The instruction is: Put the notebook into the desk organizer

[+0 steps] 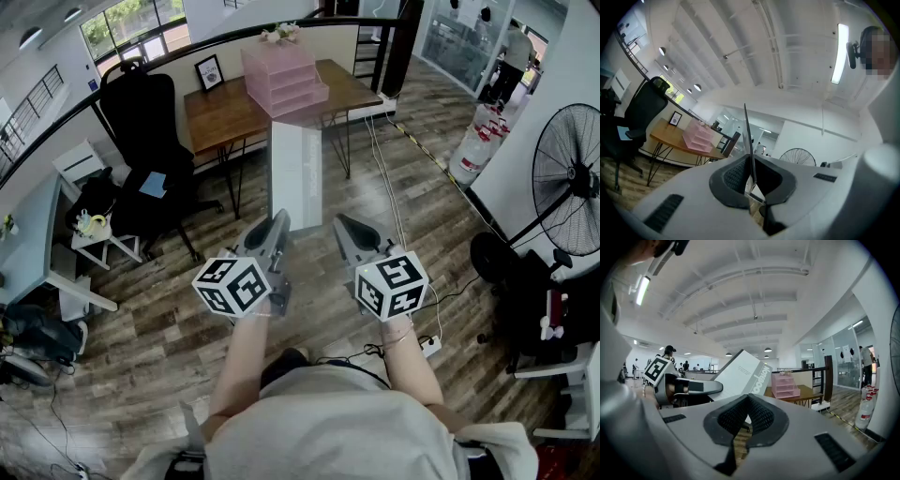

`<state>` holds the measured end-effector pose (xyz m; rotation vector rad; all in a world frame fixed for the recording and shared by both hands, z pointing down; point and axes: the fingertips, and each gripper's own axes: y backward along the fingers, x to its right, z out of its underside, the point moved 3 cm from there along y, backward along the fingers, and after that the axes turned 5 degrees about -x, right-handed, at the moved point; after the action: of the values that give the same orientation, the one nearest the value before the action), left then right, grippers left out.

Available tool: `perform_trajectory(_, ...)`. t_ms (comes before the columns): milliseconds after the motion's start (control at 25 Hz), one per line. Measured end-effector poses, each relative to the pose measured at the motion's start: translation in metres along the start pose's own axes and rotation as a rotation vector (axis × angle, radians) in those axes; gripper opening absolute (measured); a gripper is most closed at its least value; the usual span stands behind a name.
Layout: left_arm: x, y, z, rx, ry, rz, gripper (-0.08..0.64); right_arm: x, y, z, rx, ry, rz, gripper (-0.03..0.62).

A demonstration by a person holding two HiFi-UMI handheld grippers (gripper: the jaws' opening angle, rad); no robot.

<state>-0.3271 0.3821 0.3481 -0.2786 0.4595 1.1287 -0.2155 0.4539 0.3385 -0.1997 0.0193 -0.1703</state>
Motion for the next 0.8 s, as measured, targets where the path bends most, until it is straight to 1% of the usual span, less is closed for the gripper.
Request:
perform_trajectory(120,-0.004,0.001,-0.001,-0.013,-0.014,-0.008,0.021,-0.004,0.000,-0.001,0.013,0.004,0.008,0.012)
perform_trajectory(400,-0.005,-0.002,-0.002,-0.026,-0.026,0.011,0.021,-0.004,-0.004,-0.003,0.014,0.003,0.012,0.012)
perform_trajectory(600,-0.009,-0.008,-0.001,-0.040,-0.036,0.033,0.021,0.001,-0.010,-0.010,0.066,-0.031,0.025,0.012)
perform_trajectory(800,-0.022,-0.016,-0.003,-0.060,-0.031,0.054,0.021,0.000,-0.026,-0.007,0.041,-0.026,0.026,0.012)
